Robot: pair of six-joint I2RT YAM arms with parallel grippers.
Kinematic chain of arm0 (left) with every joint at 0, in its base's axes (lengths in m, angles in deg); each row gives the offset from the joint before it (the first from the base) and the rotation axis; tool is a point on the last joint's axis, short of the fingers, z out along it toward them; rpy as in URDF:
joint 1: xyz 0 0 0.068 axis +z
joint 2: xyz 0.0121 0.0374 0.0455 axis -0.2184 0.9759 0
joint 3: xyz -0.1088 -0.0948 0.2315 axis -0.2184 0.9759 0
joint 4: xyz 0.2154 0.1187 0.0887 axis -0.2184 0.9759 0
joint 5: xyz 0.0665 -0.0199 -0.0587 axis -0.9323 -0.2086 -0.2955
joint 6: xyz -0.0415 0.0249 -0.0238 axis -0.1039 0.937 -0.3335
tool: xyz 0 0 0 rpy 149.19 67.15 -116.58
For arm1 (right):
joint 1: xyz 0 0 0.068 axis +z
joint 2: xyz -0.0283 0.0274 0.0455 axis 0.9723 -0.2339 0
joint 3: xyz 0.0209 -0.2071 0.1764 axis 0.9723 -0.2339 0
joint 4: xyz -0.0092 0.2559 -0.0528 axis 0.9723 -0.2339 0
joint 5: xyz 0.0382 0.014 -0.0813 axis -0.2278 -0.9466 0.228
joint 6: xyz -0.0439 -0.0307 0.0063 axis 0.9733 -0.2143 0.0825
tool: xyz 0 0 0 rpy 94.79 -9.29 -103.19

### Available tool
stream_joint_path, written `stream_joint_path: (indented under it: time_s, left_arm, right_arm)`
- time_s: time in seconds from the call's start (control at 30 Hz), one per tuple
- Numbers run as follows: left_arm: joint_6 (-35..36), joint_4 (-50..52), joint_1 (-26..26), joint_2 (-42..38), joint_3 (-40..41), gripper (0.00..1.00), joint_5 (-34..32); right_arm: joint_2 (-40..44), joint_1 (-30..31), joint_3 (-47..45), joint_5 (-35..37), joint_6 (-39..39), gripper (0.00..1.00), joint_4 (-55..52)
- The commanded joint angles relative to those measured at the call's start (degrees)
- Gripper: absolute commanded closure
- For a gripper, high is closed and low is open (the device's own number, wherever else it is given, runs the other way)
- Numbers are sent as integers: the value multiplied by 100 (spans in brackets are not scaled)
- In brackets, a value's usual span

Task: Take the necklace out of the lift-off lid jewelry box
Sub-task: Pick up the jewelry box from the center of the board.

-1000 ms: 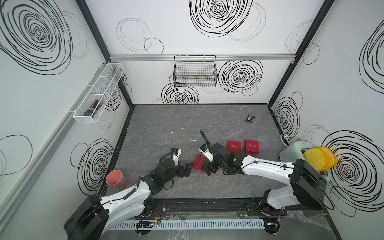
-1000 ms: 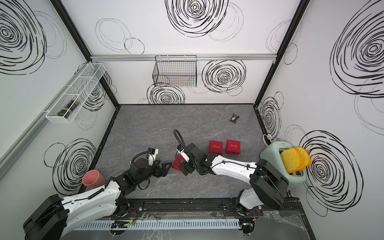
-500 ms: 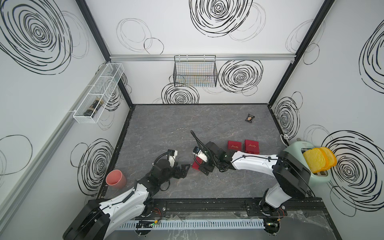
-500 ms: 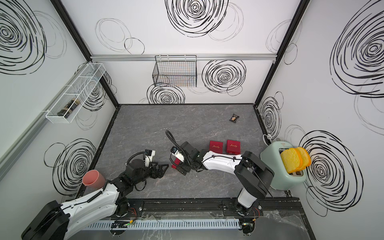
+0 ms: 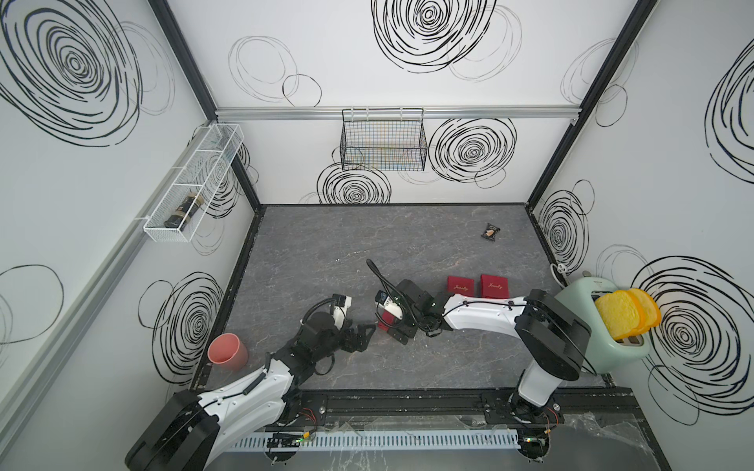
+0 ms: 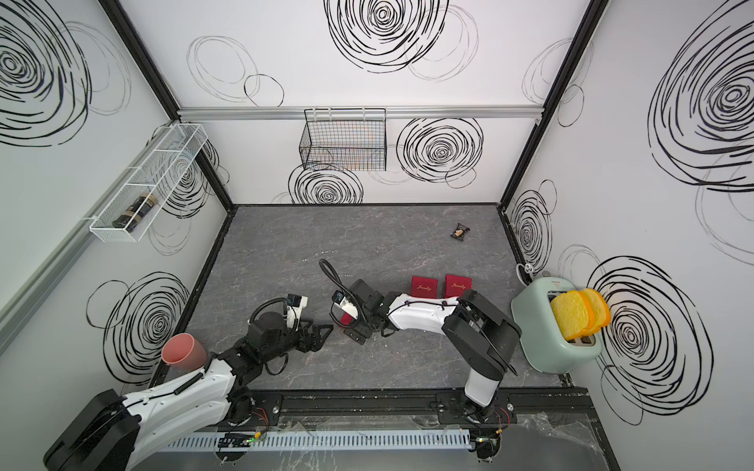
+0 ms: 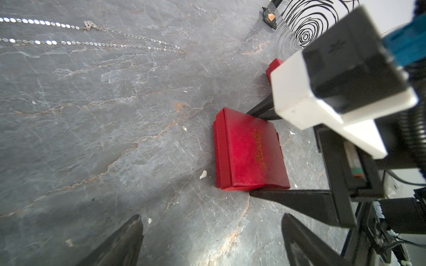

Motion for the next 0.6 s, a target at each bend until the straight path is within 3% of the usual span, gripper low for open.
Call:
stream_joint_path:
  time_s: [0.0, 0.57]
  left_arm:
    - [60, -305, 39, 7, 24, 4, 62]
    - [69, -273, 39, -3, 15, 4, 148]
  right_arm:
    - [30, 42, 138, 117, 135, 3, -102]
    - [-293, -11, 497, -956, 173, 3, -730]
